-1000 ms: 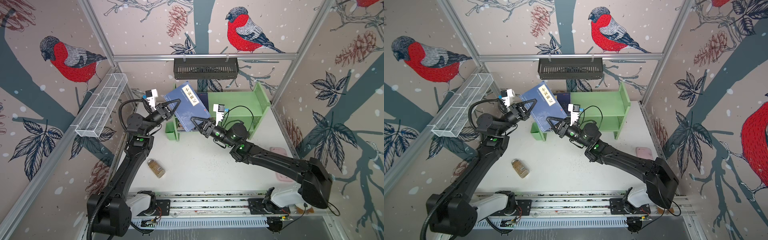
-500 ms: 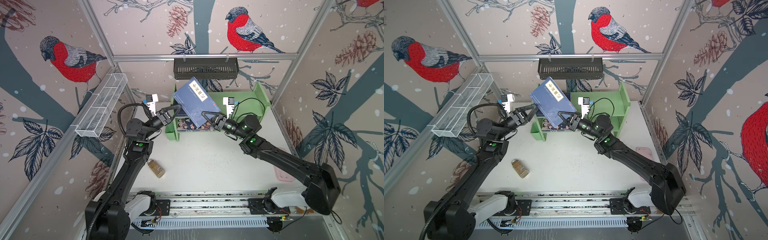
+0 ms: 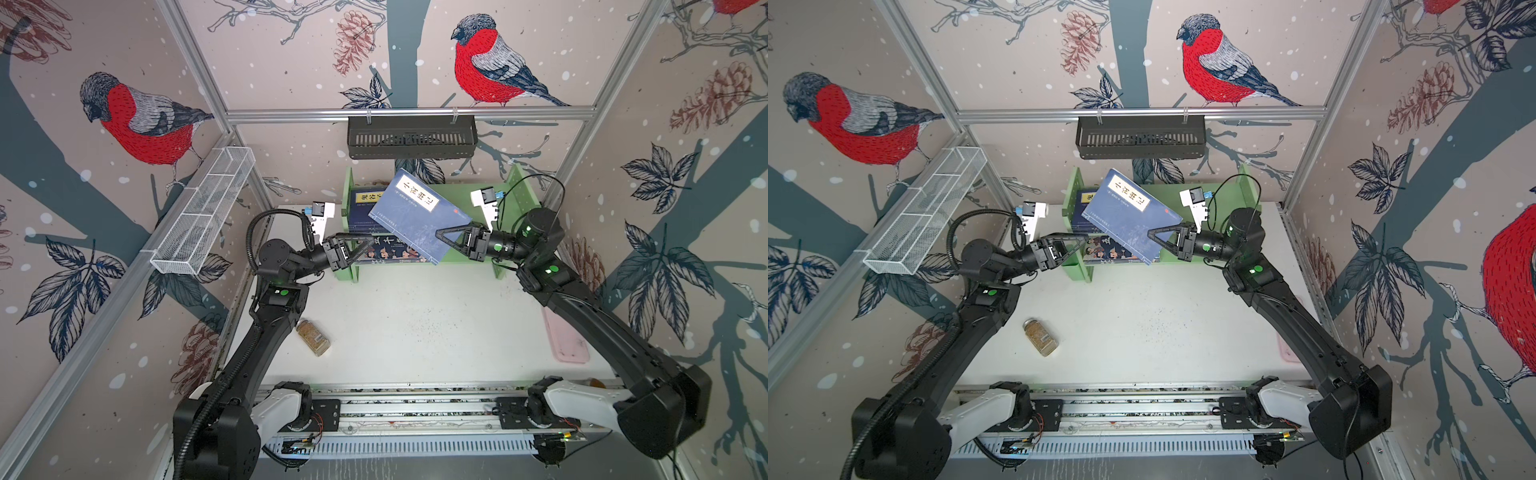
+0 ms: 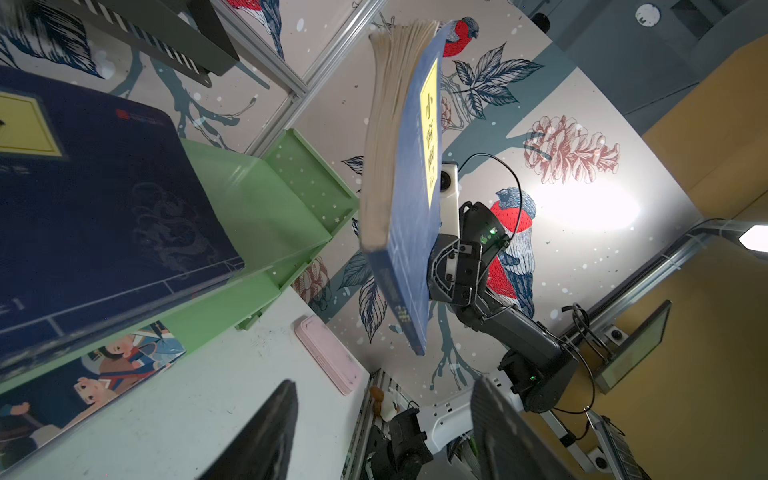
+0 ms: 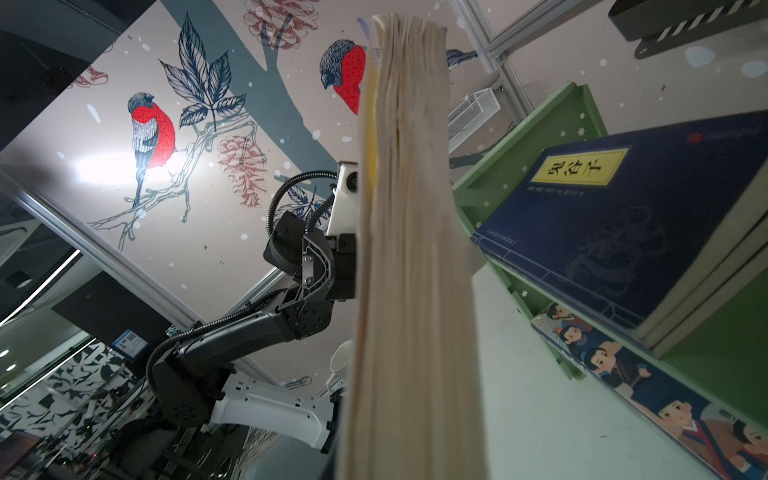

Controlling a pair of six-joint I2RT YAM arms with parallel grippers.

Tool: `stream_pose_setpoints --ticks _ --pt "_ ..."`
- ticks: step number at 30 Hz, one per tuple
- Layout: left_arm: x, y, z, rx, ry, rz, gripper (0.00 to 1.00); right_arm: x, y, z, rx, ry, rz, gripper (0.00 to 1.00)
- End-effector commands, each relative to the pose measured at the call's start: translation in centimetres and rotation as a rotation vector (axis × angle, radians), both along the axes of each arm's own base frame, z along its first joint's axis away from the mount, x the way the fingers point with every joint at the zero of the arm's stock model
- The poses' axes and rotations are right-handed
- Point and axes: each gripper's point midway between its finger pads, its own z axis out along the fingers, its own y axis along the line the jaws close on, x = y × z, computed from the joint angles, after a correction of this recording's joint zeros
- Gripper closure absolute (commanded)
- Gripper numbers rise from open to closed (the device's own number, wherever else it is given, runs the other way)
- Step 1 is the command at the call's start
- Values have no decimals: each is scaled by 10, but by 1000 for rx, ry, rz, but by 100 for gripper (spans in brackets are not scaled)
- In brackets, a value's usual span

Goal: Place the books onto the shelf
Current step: 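Hold the book with both grippers and lower it toward the shelf's upper tier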

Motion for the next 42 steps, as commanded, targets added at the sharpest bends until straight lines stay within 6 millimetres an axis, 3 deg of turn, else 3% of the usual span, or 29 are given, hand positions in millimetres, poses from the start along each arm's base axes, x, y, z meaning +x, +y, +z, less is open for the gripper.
stream_pose_setpoints --ticks 1,6,13,16,19,22,25,34,42 --pt "-19 -2 14 -19 -73 -77 33 -18 2 -5 -39 -30 114 99" --pt "-26 -7 13 -14 -90 -104 34 -22 6 -17 -66 -7 169 99" --pt "-21 -10 3 0 -60 -86 49 -26 13 -23 -86 4 219 98" --pt "-22 -12 4 -1 -66 -98 59 -31 18 -25 -96 9 249 99" --pt "-23 -15 5 -5 -63 -106 82 -28 21 -29 -117 17 254 94" --pt "-22 -15 6 -9 -65 -102 100 -21 23 -29 -123 23 225 71" --pt "-19 -14 8 -19 -63 -81 100 -13 19 -25 -119 20 168 45" --pt "11 4 23 -116 18 46 100 -6 -4 -14 -3 37 1 40" --pt "20 7 22 -142 43 74 100 -2 9 -22 52 69 -49 42"
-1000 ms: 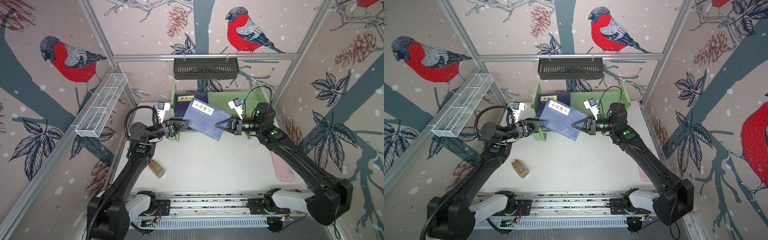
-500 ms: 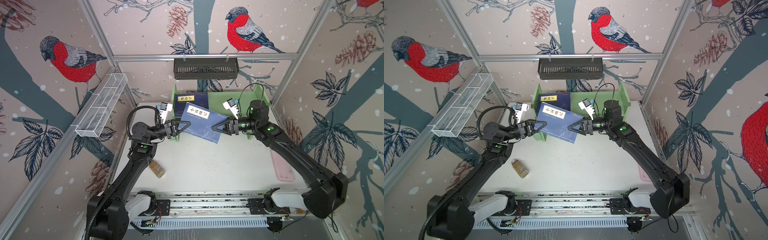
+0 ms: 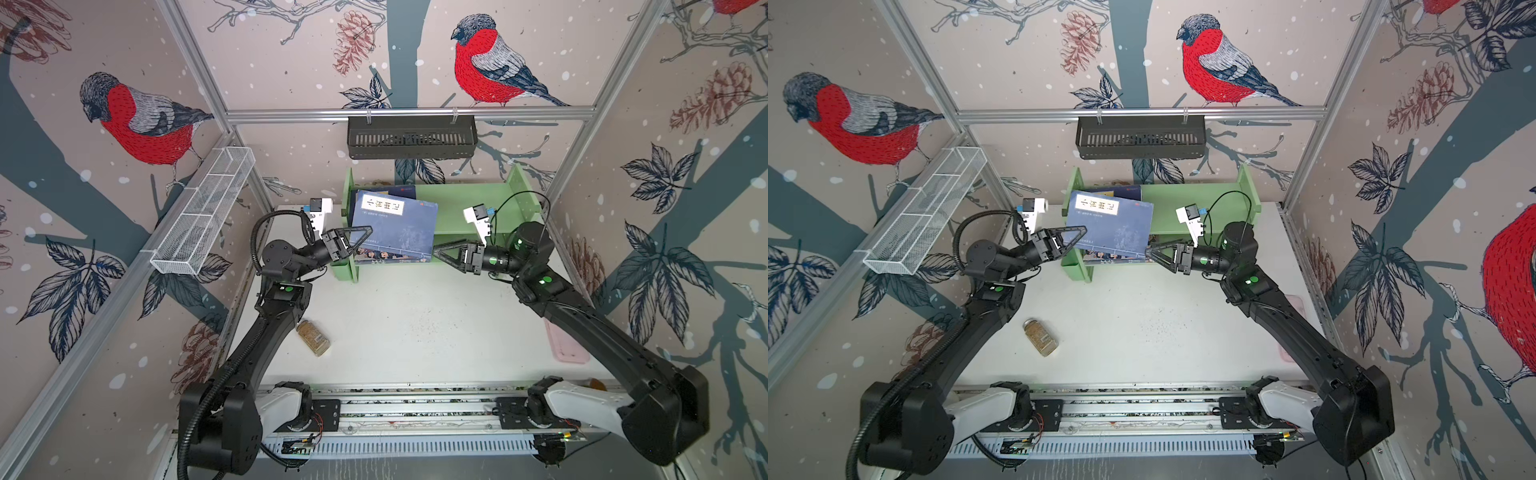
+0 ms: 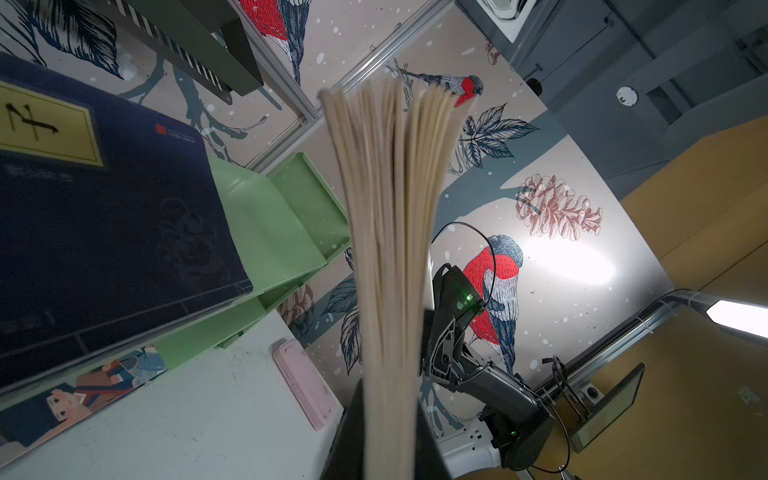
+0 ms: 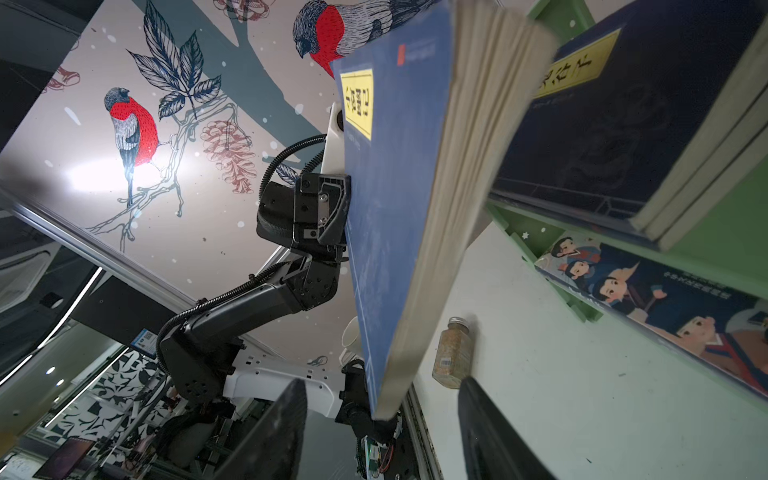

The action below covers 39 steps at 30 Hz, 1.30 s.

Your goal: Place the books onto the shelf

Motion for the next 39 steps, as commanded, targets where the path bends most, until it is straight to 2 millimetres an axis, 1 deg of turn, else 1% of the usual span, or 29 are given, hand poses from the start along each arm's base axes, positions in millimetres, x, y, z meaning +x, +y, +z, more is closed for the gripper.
stream_pose_setpoints --ticks 1,3,5,8,12,22,25,26,29,31,33,35,39 --pt "-4 3 17 -33 -74 15 100 5 6 16 50 -60 -52 42" --pt "-4 3 16 -33 -73 15 100 7 9 16 56 -56 -63 43" --pt "-3 4 15 -33 -73 21 100 4 13 18 80 -62 -57 44" --pt "-2 4 13 -37 -66 25 100 6 19 15 74 -55 -67 50" --pt "-3 4 11 -38 -64 25 100 7 21 17 88 -59 -93 58" --pt "-3 4 8 -40 -55 25 100 13 21 21 119 -51 -122 94" --pt "-6 4 8 -28 -91 26 99 18 19 21 115 -44 -140 98" --pt "-6 4 8 -24 -96 29 95 20 17 21 109 -36 -150 99" --pt "-9 4 8 -15 -120 24 72 23 11 24 110 -39 -161 99" --pt "-13 3 11 -3 -153 20 63 25 7 28 112 -50 -173 99" --pt "-15 3 12 13 -174 24 57 25 3 32 104 -66 -184 99" --pt "-15 3 11 43 -192 38 54 28 -1 34 82 -78 -197 99" --pt "-7 9 4 125 -188 97 52 33 -9 38 53 -91 -201 99"
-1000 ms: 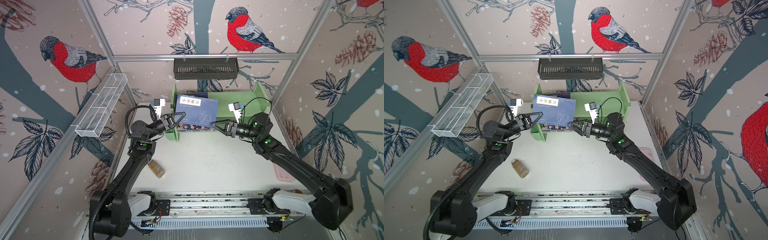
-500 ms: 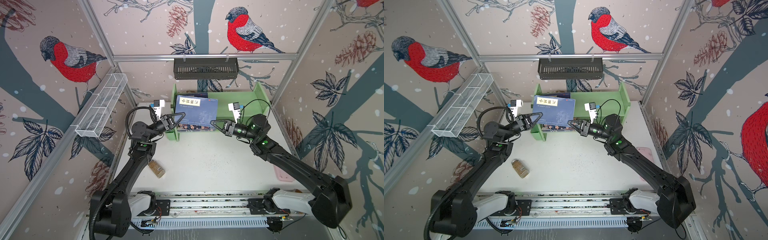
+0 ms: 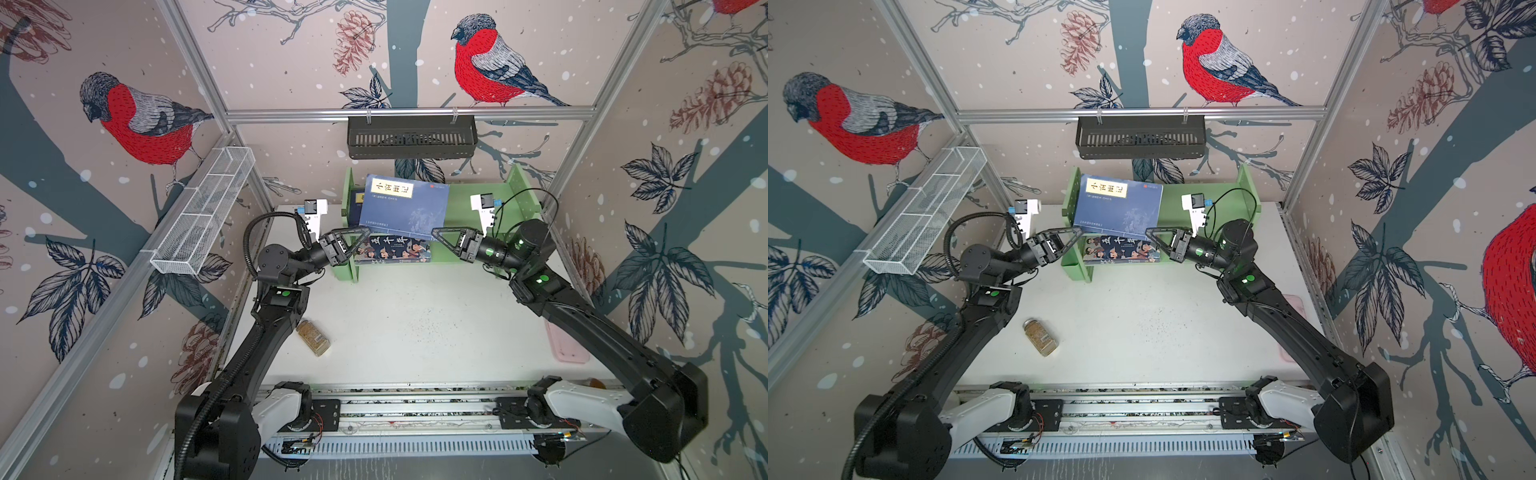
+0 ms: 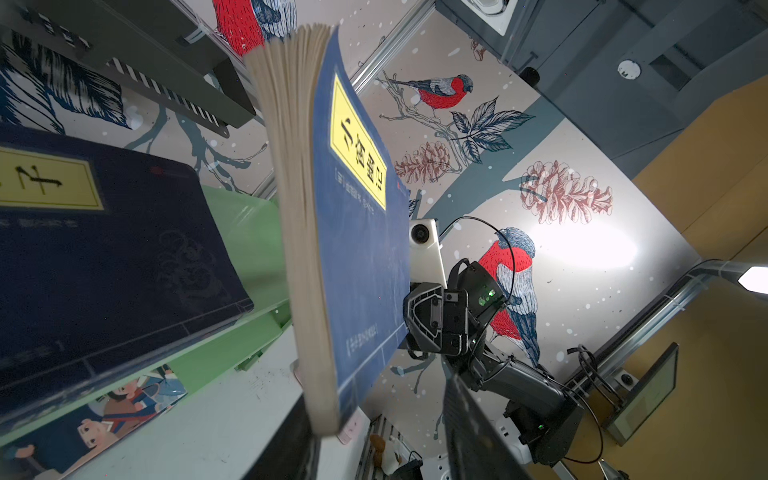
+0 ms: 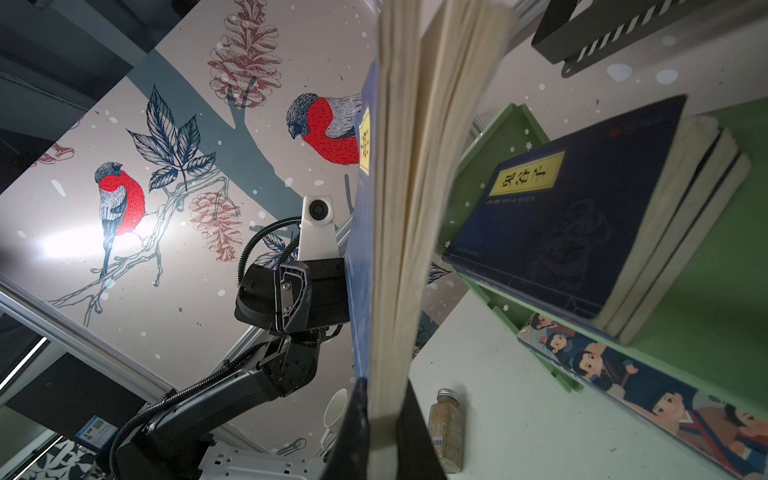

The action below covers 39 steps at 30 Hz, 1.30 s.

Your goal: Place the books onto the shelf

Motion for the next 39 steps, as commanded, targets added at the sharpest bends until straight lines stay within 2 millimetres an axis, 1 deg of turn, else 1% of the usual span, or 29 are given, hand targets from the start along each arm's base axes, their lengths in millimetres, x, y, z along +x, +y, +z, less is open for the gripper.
stream_pose_setpoints --ticks 1,5,8,11,12,20,23,28,31,35,39 --pt "2 4 -6 86 -53 47 52 3 -6 4 -31 -41 -7 99" --pt "3 11 -5 149 -72 98 50 12 -13 8 -74 -51 -21 100" --pt "12 26 -2 191 -54 195 49 21 -19 10 -86 -45 -24 100" --pt "14 37 6 199 -76 240 49 26 -18 13 -92 -45 -7 100" --pt "15 38 8 203 -76 248 49 31 -15 9 -102 -31 0 99" --pt "15 40 13 204 -90 256 49 43 -3 7 -112 13 48 99" --pt "15 40 15 189 -91 255 49 50 1 2 -119 48 50 100" --pt "18 40 16 175 -83 255 48 62 14 -10 -147 132 73 100" --pt "18 40 19 169 -86 255 48 69 19 -11 -151 163 72 99" --pt "18 40 23 164 -96 253 48 80 22 -15 -165 203 36 99" --pt "19 40 23 161 -94 250 47 86 26 -23 -168 244 29 99"
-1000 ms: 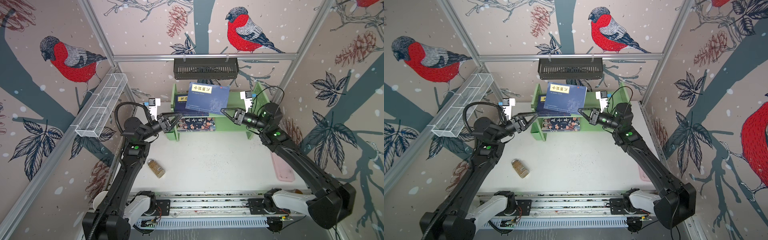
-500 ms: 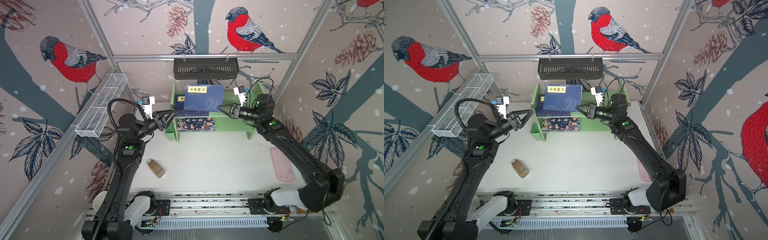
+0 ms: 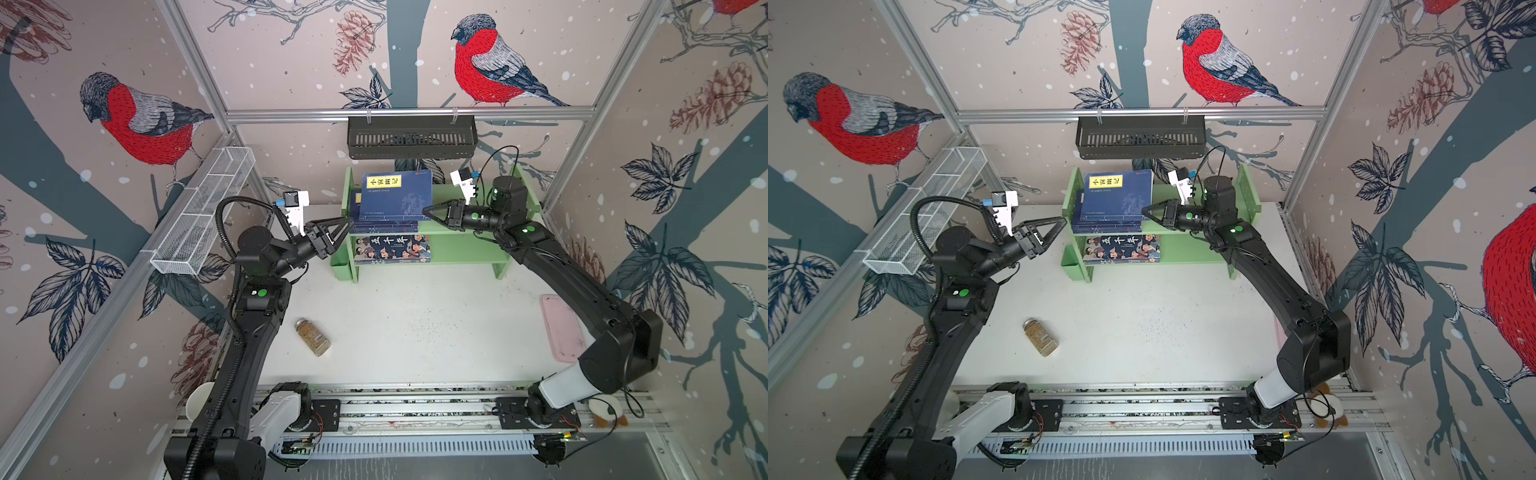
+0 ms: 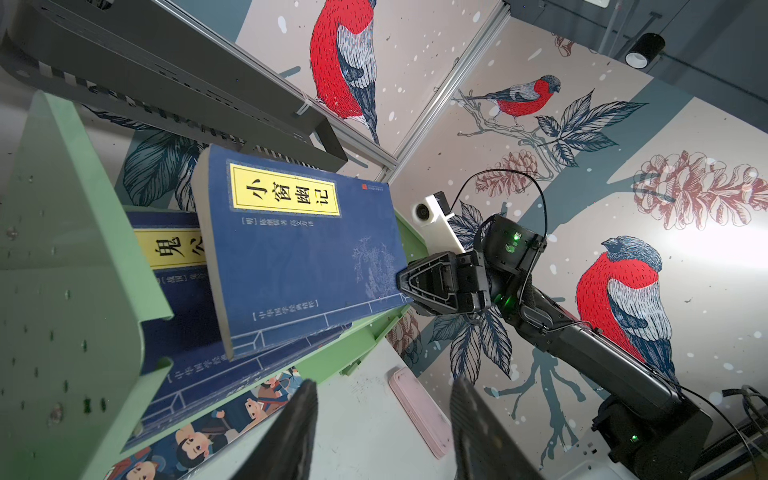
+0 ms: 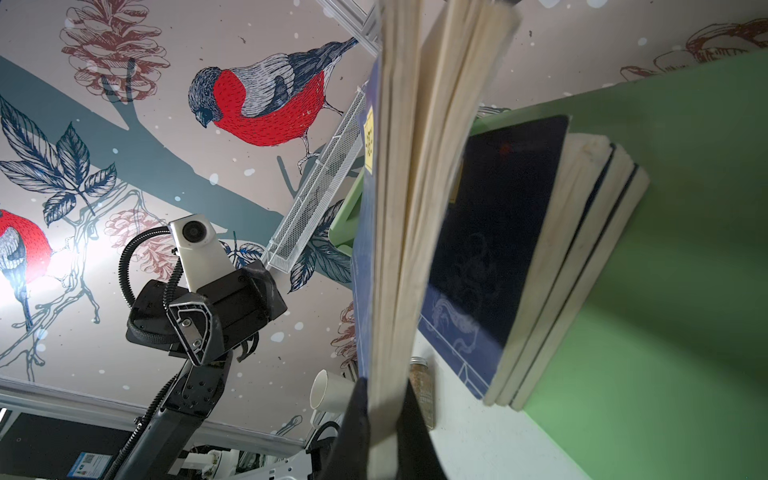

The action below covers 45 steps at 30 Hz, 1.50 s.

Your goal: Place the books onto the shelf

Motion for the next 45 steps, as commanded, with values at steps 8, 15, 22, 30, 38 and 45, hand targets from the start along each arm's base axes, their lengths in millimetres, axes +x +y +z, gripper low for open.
stream_pose_setpoints --ticks 8,15,22,30,38,45 --pt "0 0 11 -9 -50 -1 47 8 13 -5 -1 47 -8 94" --pt "0 0 11 -11 -47 0 47 9 17 -7 -9 56 2 91" --pt "-1 1 9 -5 -50 2 46 8 17 -9 -13 58 3 86" --pt "-2 0 9 -4 -47 -1 46 15 10 -16 -81 50 -61 57" --pt "-5 0 9 -2 -53 -1 45 22 1 -23 -153 30 -132 40" --pt "-7 0 7 2 -50 2 45 29 -10 -24 -200 -1 -209 41"
